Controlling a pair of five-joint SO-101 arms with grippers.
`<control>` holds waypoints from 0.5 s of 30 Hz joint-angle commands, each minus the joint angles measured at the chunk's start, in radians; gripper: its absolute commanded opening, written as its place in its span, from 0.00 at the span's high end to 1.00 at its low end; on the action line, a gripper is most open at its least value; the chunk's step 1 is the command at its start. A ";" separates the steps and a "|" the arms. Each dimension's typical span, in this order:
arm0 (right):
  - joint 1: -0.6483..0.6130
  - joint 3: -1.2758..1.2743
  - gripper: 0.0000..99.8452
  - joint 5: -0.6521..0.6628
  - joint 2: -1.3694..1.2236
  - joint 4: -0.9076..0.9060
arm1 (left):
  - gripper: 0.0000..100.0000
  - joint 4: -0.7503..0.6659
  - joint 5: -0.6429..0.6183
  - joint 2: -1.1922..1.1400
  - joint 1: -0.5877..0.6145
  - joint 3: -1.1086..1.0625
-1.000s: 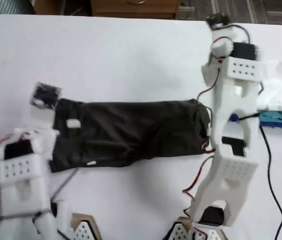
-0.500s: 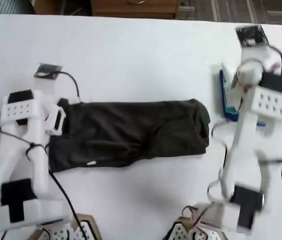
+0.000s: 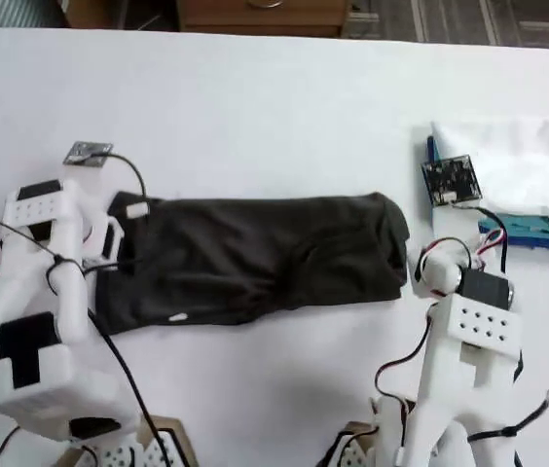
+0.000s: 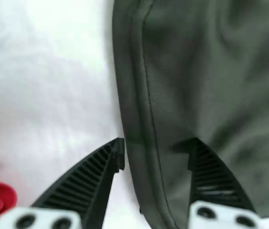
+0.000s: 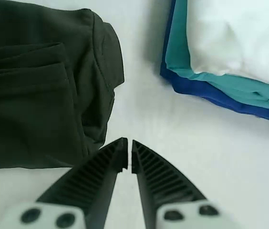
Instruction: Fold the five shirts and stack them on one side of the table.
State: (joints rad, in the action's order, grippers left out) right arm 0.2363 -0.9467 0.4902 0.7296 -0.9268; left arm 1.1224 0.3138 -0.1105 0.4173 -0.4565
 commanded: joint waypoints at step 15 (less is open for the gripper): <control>-0.045 -0.025 0.98 -0.031 0.044 0.015 | 0.97 0.193 0.143 -0.381 0.034 0.389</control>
State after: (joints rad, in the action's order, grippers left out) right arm 0.1933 -0.9743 0.4672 0.7357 -0.9191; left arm 1.3080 0.4135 -0.4465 0.4112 -0.1327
